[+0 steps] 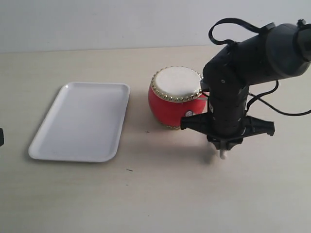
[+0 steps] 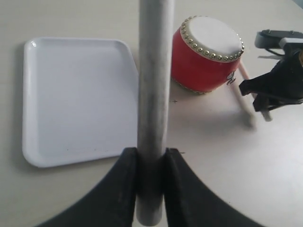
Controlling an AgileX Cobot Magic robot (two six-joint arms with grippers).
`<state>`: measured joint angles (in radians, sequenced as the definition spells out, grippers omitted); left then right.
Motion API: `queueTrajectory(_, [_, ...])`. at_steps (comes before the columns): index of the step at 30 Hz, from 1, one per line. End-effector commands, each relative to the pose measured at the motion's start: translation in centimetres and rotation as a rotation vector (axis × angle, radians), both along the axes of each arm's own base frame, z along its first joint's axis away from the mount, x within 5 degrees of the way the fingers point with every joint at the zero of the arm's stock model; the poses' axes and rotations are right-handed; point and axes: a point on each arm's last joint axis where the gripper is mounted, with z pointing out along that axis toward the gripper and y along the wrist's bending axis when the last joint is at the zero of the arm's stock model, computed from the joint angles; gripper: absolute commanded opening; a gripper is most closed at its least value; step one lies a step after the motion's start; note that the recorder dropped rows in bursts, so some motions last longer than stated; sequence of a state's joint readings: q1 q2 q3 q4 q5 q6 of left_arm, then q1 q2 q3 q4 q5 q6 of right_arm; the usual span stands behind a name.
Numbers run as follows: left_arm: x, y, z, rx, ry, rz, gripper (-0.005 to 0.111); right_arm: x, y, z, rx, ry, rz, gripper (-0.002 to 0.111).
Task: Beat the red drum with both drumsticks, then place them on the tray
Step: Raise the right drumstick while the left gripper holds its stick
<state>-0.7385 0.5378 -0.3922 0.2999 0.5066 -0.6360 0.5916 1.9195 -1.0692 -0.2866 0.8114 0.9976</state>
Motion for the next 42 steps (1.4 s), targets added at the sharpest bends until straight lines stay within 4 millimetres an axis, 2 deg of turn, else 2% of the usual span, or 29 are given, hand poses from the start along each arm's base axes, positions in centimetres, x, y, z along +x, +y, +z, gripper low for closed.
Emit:
queueTrajectory(1, [0.2,-0.2,0.0,0.025,-0.032,-0.019,0.000,-0.4,-1.8,5.1,-0.091,-0.131,0.058,0.000])
queueTrajectory(4, [1.0,-0.8,0.3,0.067,0.007,-0.014,0.000,-1.5,-3.4,8.5,-0.136,-0.241,0.106,0.000])
queueTrajectory(7, [2.6,-2.2,1.0,0.177,0.041,-0.045,0.000,-3.0,-4.5,11.4,-0.127,-0.305,0.229,0.000])
queueTrajectory(9, [4.3,-3.7,1.7,0.240,0.071,-0.067,0.000,-4.3,-4.9,13.1,-0.108,-0.291,0.326,0.000])
queueTrajectory(14, [8.2,-8.7,1.9,0.333,0.263,-0.186,0.000,-6.8,-5.5,15.6,-0.014,-0.270,0.388,0.000])
queueTrajectory(17, [10.2,-11.8,1.5,0.384,0.395,-0.289,0.000,-7.0,-6.3,15.7,0.030,-0.215,0.425,0.000])
queueTrajectory(20, [12.4,-14.0,1.0,0.417,0.478,-0.302,0.000,-6.6,-8.0,15.4,0.056,-0.141,0.466,0.000])
queueTrajectory(26, [15.4,-16.5,0.0,0.371,0.663,-0.302,0.000,-5.5,-11.6,14.4,0.088,-0.011,0.492,0.000])
queueTrajectory(29, [16.6,-16.9,-0.7,0.339,0.694,-0.288,0.000,-4.9,-11.4,13.8,0.103,-0.015,0.486,0.000])
queueTrajectory(31, [16.8,-17.2,-0.7,0.309,0.686,-0.282,0.000,-4.6,-10.6,13.8,0.155,-0.060,0.484,0.000])
queueTrajectory(35, [16.7,-17.0,-0.2,0.306,0.679,-0.285,0.000,-5.6,-10.1,14.6,0.217,-0.052,0.487,0.000])
queueTrajectory(42, [15.7,-17.0,-0.2,0.294,0.776,-0.317,0.000,-8.9,-10.3,17.6,0.298,-0.093,0.492,0.000])
